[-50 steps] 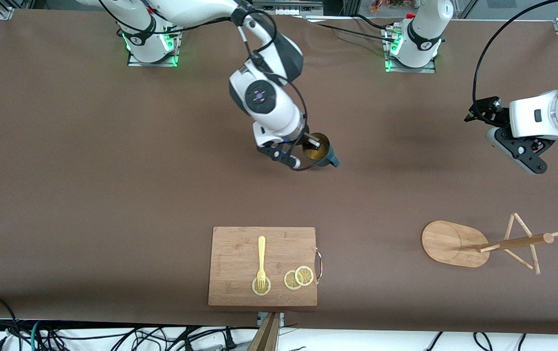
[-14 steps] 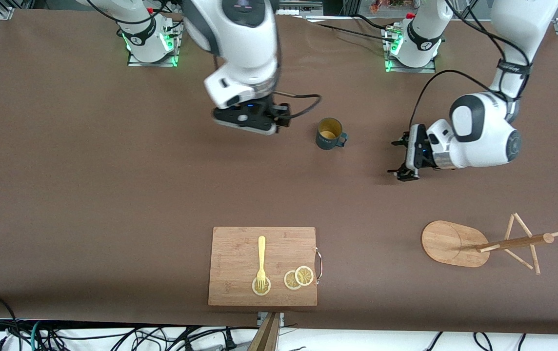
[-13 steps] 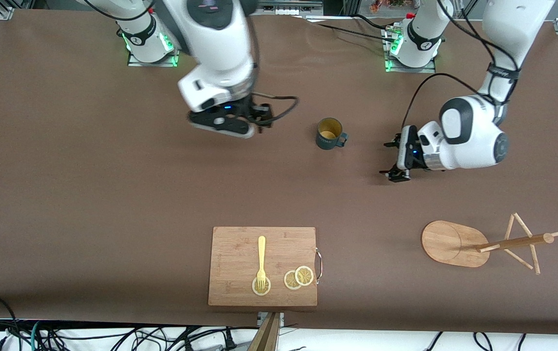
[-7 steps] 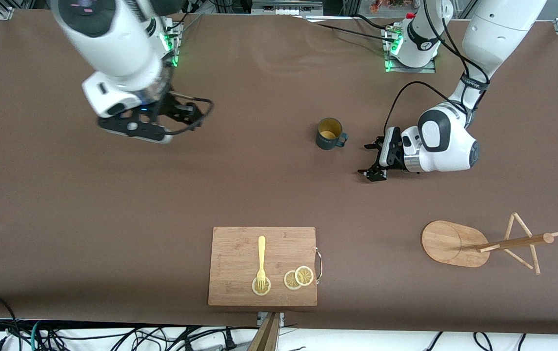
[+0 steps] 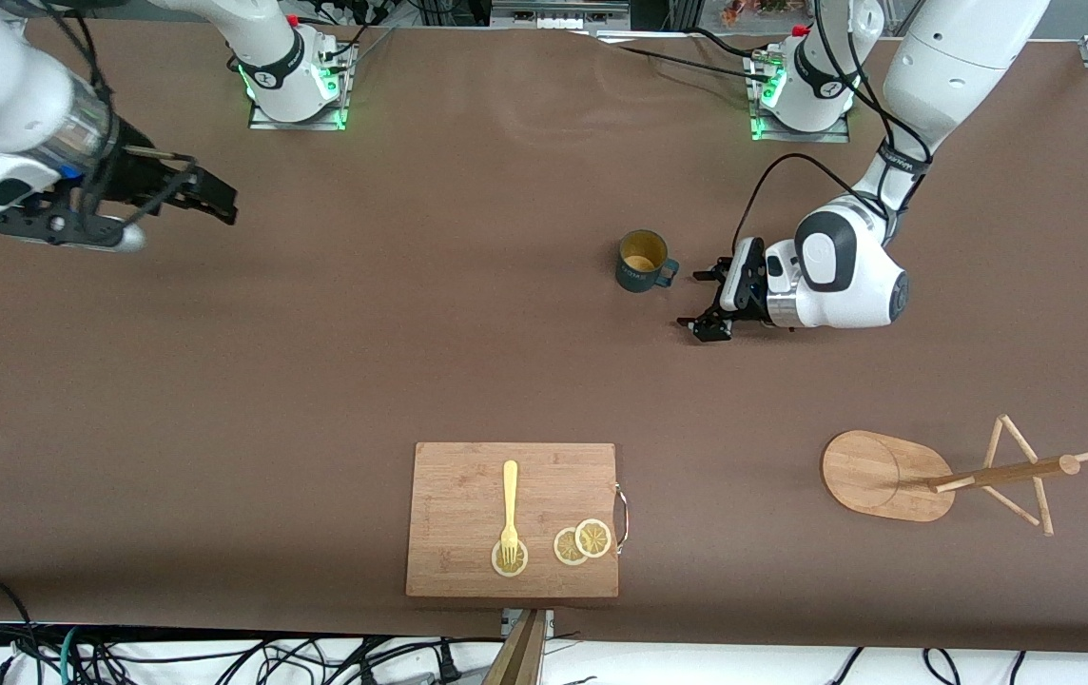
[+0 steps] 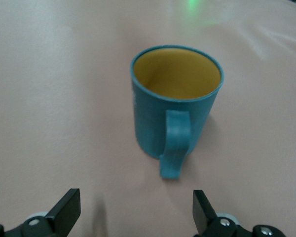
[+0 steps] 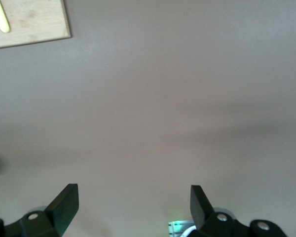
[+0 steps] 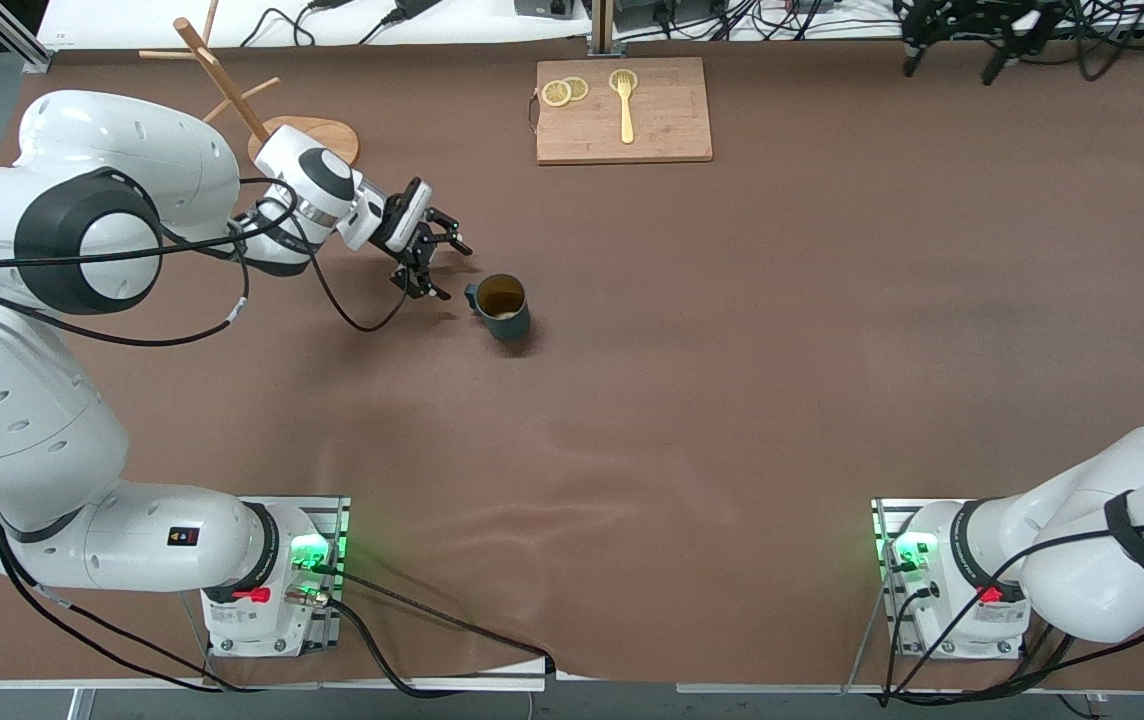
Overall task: Pass cup and hang on rack
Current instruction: 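Withdraw the right gripper while the left gripper reaches the mug handle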
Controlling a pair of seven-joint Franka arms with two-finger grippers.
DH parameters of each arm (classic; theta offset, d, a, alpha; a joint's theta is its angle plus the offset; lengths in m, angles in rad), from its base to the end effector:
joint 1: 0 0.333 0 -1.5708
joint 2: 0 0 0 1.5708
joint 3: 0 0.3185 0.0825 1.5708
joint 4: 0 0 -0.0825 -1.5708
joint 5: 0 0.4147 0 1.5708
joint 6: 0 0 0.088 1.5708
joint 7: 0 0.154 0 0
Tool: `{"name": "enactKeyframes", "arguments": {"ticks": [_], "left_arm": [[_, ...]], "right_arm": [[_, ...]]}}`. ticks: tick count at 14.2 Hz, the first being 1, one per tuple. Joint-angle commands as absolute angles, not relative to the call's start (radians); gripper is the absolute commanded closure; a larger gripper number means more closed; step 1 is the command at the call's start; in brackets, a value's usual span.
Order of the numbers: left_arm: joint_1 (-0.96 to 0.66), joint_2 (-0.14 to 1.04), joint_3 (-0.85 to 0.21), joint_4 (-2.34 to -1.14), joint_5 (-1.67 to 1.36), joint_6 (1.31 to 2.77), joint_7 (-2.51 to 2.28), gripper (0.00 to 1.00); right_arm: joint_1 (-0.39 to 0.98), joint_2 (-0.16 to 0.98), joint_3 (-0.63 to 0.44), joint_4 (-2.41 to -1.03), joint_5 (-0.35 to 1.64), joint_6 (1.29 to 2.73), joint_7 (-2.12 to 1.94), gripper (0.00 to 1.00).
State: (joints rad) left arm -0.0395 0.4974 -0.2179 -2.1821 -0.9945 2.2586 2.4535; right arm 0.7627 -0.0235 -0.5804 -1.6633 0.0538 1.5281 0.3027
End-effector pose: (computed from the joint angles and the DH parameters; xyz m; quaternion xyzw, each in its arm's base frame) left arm 0.4967 -0.1980 0.0875 0.5434 -0.7401 0.2194 0.3299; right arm 0.5551 0.1083 0.5424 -0.9960 0.0600 0.0640 0.0185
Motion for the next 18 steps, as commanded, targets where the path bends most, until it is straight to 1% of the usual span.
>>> {"name": "enactKeyframes", "arguments": {"ticks": [1,3,4,7,10,12,14,16,18], "left_arm": [[-0.046,0.468,-0.225,-2.250,-1.074,2.302,2.551,0.00],[-0.049,0.468,-0.227,-2.266,-1.089,2.312,2.569,0.00],[-0.049,0.468,-0.227,-2.267,-1.089,2.312,2.569,0.00],[-0.052,0.463,-0.235,-2.275,-1.112,2.312,2.572,0.00],[-0.058,0.462,-0.253,-2.283,-1.140,2.339,2.574,0.00],[-0.058,0.462,-0.267,-2.292,-1.176,2.359,2.574,0.00],[-0.064,0.462,-0.271,-2.331,-1.293,2.376,2.585,0.00],[-0.072,0.462,-0.281,-2.339,-1.344,2.404,2.644,0.00],[-0.075,0.462,-0.281,-2.341,-1.348,2.404,2.649,0.00]], "right_arm": [[0.781,-0.153,-0.578,-1.808,-0.032,1.592,0.291,0.00],[0.781,-0.248,-0.577,-1.923,-0.098,1.661,0.290,0.00],[0.781,-0.256,-0.578,-1.927,-0.107,1.664,0.281,0.00],[0.779,-0.242,-0.598,-1.893,-0.127,1.660,0.223,0.00],[0.779,-0.195,-0.611,-1.836,-0.127,1.658,0.207,0.00],[0.784,-0.172,-0.598,-1.807,-0.143,1.645,0.206,0.01],[0.784,-0.170,-0.581,-1.758,-0.202,1.623,0.181,0.00],[0.796,-0.143,-0.578,-1.712,-0.184,1.617,0.175,0.00],[0.821,-0.138,-0.548,-1.703,-0.158,1.609,0.173,0.00]]}}
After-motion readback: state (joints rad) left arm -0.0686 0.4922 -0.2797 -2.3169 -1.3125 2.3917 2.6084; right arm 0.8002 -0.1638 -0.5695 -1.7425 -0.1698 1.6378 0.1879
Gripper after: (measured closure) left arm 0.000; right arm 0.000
